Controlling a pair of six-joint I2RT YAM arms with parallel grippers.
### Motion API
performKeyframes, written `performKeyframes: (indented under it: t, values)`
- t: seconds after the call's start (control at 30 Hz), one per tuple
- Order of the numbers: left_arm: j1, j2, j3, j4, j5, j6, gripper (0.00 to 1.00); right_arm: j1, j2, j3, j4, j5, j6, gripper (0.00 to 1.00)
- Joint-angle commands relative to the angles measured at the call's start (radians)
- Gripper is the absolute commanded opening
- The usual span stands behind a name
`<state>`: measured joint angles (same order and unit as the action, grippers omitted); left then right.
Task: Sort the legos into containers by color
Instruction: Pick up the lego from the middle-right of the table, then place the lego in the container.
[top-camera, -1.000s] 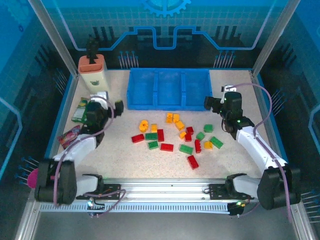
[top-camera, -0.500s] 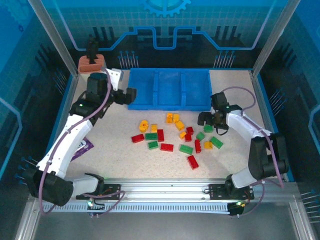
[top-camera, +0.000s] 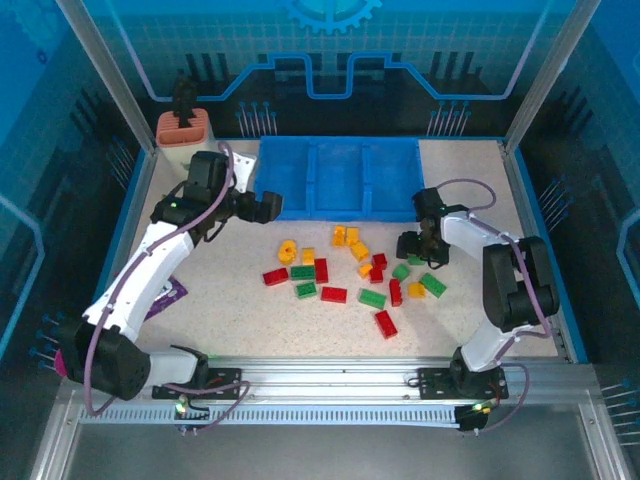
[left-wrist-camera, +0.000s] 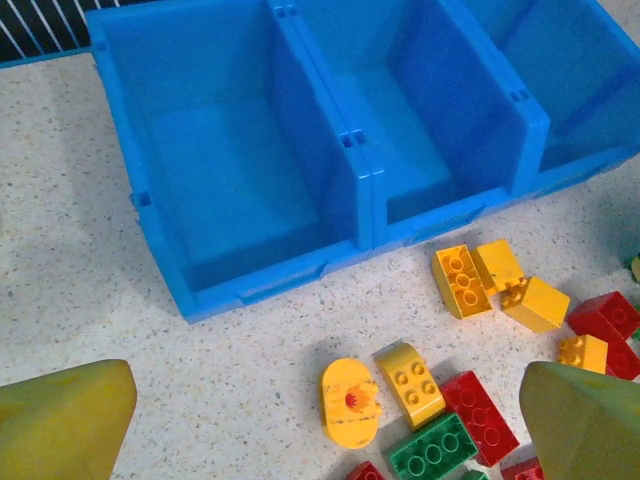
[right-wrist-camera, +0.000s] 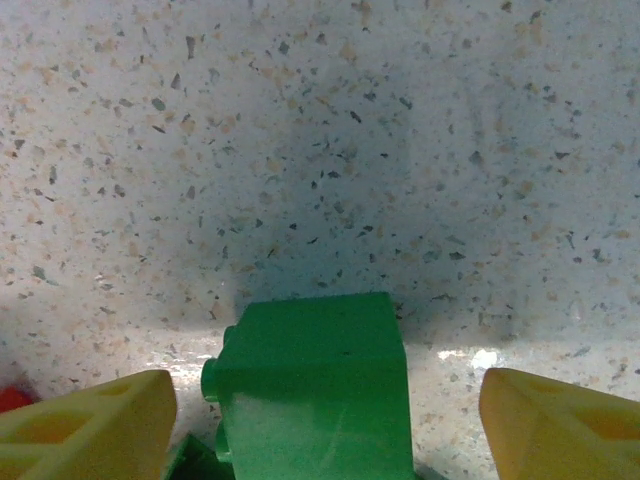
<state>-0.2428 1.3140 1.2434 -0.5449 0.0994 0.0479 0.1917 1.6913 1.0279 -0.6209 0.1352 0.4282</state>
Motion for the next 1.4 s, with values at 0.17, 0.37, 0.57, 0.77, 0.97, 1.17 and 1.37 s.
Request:
performKeyframes:
  t: [0.17,0.37,0.57,0.77,0.97,1.17,1.37]
  values:
    - [-0.038,0.09,0.184,-0.096,0.05,0.014,0.99,0.01,0.036,0.016,0.001,0.034,-0.026,0.61]
    - [-0.076,0.154,0.327,-0.166,0.052,-0.012,0.99,0.009,0.077,0.013,0.01,0.028,-0.024,0.51]
    - [-0.108,0.176,0.372,-0.177,0.025,-0.016,0.99,0.008,0.042,0.029,-0.031,0.051,-0.075,0.38]
    - [-0.11,0.194,0.391,-0.181,0.038,-0.012,0.99,0.009,-0.114,0.158,-0.128,0.089,-0.174,0.36]
    - [-0.111,0.213,0.418,-0.181,0.046,-0.011,0.99,0.026,-0.134,0.344,-0.086,0.098,-0.283,0.37]
    - [-0.131,0.248,0.463,-0.205,0.047,-0.035,0.99,0.027,0.025,0.505,0.036,0.1,-0.348,0.37]
    - [-0.172,0.255,0.498,-0.233,0.024,-0.044,0.99,0.025,0.269,0.709,0.107,0.096,-0.389,0.37]
